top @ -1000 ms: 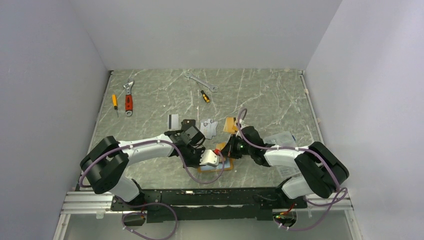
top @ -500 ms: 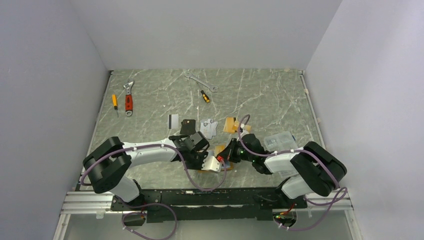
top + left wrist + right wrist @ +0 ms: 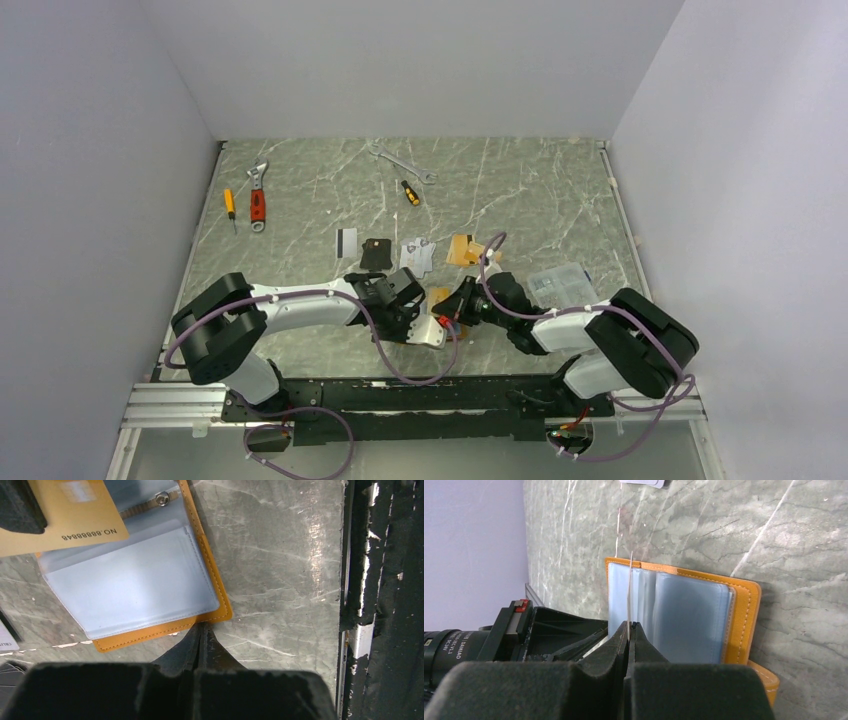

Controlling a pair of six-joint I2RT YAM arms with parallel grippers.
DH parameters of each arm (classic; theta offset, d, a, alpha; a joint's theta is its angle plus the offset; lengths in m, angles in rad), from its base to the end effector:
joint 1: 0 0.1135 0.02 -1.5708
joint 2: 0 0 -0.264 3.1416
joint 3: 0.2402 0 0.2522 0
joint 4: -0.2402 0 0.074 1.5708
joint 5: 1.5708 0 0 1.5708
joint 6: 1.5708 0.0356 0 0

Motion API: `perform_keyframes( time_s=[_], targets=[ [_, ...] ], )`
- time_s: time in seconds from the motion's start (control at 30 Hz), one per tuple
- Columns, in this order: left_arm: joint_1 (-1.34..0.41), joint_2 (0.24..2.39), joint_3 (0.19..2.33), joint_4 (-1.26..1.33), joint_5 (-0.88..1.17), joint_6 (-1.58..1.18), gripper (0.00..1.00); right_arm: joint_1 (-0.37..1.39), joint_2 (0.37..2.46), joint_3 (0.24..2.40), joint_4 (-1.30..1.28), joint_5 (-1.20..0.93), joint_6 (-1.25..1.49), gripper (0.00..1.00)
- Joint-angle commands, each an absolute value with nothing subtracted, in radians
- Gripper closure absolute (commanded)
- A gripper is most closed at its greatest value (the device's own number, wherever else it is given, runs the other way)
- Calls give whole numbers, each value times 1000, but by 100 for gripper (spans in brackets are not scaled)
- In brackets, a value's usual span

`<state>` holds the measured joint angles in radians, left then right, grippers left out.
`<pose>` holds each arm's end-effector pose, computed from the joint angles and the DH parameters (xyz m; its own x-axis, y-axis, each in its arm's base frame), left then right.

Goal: Put the credit cards into the card holder
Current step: Insert the credit card into the card holder.

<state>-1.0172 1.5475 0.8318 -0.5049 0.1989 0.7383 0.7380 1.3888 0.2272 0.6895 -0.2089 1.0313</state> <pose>0.1388 -0.2380 0.1597 0.2200 0.8990 -0.3787 0.9755 -0.1992 0.0936 0.1590 0.1546 0.1228 -0.8548 0.3572 -0.3766 -0.1196 0.5705 0.8126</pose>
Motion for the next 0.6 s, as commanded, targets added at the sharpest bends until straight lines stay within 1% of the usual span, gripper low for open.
perform_keyframes(
  time_s=[0.0,0.57],
  targets=[
    [-1028,1598,797,-461,185,729,100,752,1420,218,795,-193,1054,100],
    [-1028,1564,790,-464,181,718,100,794,1519,222,840,-213,1071,100]
  ],
)
